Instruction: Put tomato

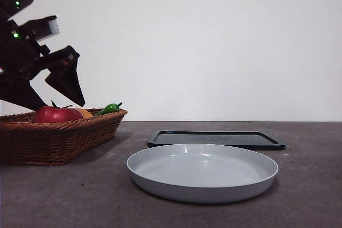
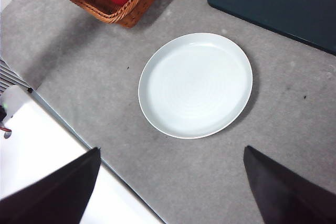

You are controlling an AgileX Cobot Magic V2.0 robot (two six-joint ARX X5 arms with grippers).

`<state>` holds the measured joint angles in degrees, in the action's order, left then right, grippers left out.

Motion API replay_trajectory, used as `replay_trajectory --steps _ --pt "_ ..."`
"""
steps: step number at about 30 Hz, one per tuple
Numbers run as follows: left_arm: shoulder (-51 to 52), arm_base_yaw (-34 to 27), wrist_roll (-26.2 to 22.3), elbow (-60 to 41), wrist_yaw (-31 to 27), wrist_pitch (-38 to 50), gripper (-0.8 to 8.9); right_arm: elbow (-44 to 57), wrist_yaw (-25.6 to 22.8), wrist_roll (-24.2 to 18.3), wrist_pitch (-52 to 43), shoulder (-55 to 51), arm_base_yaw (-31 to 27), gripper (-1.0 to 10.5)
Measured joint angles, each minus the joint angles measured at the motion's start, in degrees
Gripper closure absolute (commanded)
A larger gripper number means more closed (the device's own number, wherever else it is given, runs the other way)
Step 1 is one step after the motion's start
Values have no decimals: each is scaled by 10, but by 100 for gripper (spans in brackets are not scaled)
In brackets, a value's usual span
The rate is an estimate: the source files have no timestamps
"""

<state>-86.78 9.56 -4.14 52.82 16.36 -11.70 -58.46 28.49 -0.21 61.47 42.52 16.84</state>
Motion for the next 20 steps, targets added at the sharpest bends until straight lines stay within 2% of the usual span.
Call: replay_trajectory --steps 11,15,17,20 --pt "-40 3 -10 0 0 6 360 0 0 0 0 0 0 514" --pt "-40 4 -11 0 0 6 505 0 0 0 0 0 0 513" --pt "-40 4 -11 0 0 6 539 0 0 1 0 0 0 514" --pt "-40 4 -11 0 0 5 538 0 0 1 0 0 0 514"
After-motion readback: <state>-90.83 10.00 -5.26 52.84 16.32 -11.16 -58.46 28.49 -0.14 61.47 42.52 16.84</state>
